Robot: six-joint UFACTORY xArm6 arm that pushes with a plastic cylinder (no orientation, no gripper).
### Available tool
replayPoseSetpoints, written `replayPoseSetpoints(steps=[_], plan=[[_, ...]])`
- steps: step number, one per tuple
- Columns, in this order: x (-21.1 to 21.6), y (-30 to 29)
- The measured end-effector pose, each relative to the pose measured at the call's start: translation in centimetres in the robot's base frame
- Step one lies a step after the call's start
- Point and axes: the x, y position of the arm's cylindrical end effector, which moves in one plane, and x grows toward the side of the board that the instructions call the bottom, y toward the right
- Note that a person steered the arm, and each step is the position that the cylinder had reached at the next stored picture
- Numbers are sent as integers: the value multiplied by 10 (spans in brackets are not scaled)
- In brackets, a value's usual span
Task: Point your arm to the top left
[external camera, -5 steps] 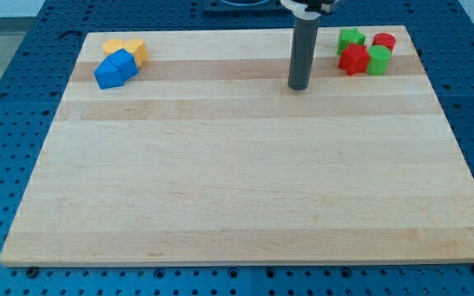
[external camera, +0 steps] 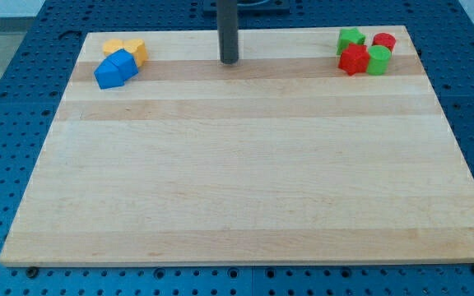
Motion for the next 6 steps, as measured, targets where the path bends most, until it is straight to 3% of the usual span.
replayPoseSetpoints(steps=[4, 5, 6], plan=[[-13, -41], [-28, -43], [-71, -55]])
